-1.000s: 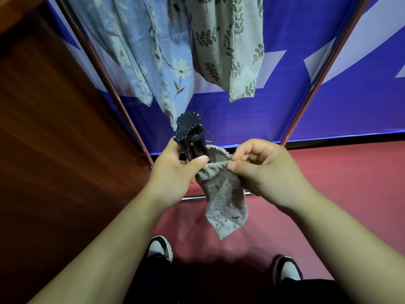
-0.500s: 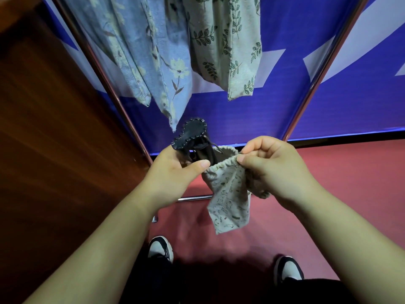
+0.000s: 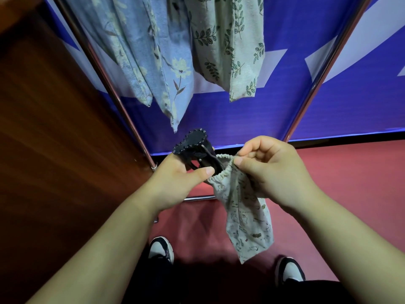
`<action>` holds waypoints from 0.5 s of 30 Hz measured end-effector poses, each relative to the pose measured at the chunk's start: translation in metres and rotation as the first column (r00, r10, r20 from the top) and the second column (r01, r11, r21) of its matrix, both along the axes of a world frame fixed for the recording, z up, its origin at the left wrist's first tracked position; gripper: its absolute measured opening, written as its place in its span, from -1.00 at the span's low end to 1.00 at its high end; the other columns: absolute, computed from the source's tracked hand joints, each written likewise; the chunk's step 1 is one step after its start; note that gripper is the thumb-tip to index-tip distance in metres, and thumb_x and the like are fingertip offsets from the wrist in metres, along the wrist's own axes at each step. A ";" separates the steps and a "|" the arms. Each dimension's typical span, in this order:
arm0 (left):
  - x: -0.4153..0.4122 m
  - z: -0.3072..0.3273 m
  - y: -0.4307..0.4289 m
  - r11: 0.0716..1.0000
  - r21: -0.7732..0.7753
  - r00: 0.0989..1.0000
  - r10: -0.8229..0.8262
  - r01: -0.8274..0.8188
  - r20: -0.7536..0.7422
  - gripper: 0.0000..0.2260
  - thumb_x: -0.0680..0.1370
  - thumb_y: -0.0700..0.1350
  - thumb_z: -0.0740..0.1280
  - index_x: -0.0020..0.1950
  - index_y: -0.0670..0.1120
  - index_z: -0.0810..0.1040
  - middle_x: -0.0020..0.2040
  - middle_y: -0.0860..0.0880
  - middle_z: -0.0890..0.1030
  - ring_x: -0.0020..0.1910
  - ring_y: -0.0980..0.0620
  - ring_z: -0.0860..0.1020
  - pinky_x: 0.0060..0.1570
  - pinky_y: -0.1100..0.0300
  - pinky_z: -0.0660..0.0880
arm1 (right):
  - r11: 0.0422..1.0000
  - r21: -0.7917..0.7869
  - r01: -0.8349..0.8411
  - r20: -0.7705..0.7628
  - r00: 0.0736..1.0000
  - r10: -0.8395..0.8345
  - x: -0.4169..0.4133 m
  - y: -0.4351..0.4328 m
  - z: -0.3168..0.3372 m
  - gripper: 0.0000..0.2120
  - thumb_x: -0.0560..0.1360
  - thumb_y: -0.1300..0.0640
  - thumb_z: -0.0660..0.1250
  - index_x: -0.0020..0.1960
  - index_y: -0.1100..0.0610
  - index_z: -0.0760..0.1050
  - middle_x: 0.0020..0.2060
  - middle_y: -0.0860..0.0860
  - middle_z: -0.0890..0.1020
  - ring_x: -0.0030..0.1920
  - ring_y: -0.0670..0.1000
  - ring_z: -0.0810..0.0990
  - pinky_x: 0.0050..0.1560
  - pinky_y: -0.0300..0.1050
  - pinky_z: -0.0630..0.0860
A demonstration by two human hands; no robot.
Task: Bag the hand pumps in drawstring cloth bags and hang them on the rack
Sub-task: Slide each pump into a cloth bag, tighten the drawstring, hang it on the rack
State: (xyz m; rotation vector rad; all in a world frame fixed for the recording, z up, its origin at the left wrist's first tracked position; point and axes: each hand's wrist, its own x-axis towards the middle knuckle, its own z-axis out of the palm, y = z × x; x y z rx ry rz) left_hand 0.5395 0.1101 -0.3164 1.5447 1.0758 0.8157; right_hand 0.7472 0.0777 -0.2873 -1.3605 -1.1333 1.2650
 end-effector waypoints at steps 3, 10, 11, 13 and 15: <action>-0.003 -0.002 0.001 0.999 -0.048 1.000 -0.010 0.012 0.025 -0.69 0.40 0.08 0.45 0.14 0.29 0.66 0.19 0.04 0.70 0.27 -0.01 0.62 0.40 -0.08 0.47 | 0.999 0.011 -0.036 0.002 0.999 0.036 0.000 -0.001 0.001 -0.80 0.47 0.36 0.46 -0.21 0.11 0.55 -0.38 0.00 0.51 -0.48 -0.10 0.37 -0.50 -0.30 0.34; 0.007 0.003 -0.001 0.972 -0.210 0.943 0.162 -0.102 0.290 -0.63 0.44 0.23 0.33 0.06 0.05 0.75 0.15 -0.11 0.71 0.25 -0.14 0.62 0.42 -0.21 0.42 | 0.992 0.082 -0.098 0.085 0.992 0.091 0.003 0.001 0.004 -0.79 0.45 0.39 0.46 -0.22 0.12 0.56 -0.36 -0.01 0.53 -0.42 -0.10 0.40 -0.39 -0.34 0.37; 0.007 0.003 0.000 0.972 -0.208 0.948 0.169 -0.114 0.270 -0.62 0.47 0.25 0.29 0.05 0.06 0.75 0.15 -0.11 0.72 0.26 -0.15 0.62 0.43 -0.23 0.41 | 0.991 0.086 -0.105 0.086 0.992 0.097 0.003 0.001 0.005 -0.78 0.45 0.40 0.46 -0.22 0.12 0.56 -0.37 -0.03 0.53 -0.43 -0.11 0.41 -0.39 -0.35 0.37; 0.008 0.001 0.000 0.977 -0.180 0.972 0.145 -0.112 0.186 -0.63 0.52 0.22 0.26 0.08 0.04 0.74 0.14 -0.11 0.72 0.25 -0.14 0.63 0.40 -0.20 0.43 | 0.988 0.091 -0.121 0.080 0.990 0.114 0.004 0.002 0.005 -0.77 0.45 0.41 0.45 -0.23 0.12 0.55 -0.40 -0.08 0.54 -0.42 -0.13 0.43 -0.36 -0.35 0.39; 0.010 -0.002 -0.001 0.980 -0.176 0.987 0.118 -0.097 0.114 -0.65 0.57 0.13 0.23 0.11 -0.01 0.70 0.10 -0.07 0.74 0.18 -0.01 0.67 0.28 0.00 0.53 | 0.987 0.089 -0.130 0.048 0.991 0.126 0.003 0.002 0.006 -0.76 0.46 0.43 0.43 -0.24 0.14 0.54 -0.43 -0.12 0.54 -0.43 -0.16 0.44 -0.36 -0.35 0.39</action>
